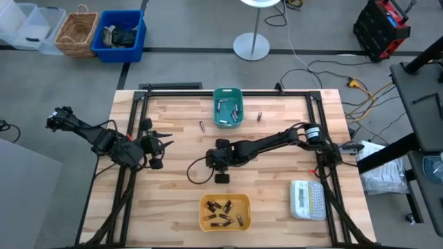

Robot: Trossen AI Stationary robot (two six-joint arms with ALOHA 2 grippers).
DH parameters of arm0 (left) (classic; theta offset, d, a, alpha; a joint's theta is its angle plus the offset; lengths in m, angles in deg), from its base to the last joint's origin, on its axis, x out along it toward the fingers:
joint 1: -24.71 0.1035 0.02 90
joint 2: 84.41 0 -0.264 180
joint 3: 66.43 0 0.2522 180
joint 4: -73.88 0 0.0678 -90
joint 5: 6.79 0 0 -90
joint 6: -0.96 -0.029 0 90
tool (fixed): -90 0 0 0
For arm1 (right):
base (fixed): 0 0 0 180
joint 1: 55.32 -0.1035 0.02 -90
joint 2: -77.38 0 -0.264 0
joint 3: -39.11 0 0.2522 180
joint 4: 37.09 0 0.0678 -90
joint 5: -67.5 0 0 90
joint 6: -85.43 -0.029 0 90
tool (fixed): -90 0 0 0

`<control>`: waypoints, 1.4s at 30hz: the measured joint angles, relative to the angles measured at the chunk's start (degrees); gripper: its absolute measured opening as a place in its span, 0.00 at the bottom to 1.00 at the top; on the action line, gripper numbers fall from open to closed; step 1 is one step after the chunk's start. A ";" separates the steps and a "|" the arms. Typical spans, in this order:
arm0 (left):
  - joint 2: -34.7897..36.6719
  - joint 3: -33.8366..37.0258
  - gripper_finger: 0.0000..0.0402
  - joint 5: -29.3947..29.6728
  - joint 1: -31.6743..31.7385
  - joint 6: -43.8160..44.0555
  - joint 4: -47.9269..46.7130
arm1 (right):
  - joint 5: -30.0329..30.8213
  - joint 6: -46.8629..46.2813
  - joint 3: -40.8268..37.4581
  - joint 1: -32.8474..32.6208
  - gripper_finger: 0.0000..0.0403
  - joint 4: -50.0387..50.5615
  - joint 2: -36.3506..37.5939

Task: Sort batteries
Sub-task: Put the bottom black battery into the yellow bin, then put the silver battery into the light green bin

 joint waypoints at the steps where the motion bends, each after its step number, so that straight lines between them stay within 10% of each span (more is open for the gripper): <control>1: 0.00 0.00 0.22 0.00 0.02 0.00 0.00 | -0.05 -0.01 0.04 -0.05 0.10 -0.09 0.88; 23: -0.42 0.00 0.22 -0.04 -0.01 2.29 -0.30 | -35.66 -5.23 -0.55 -11.07 0.11 6.73 14.22; 42: -0.81 0.00 0.22 -0.02 -0.01 2.29 -0.26 | -35.17 -10.61 -0.83 -13.11 0.26 8.02 12.61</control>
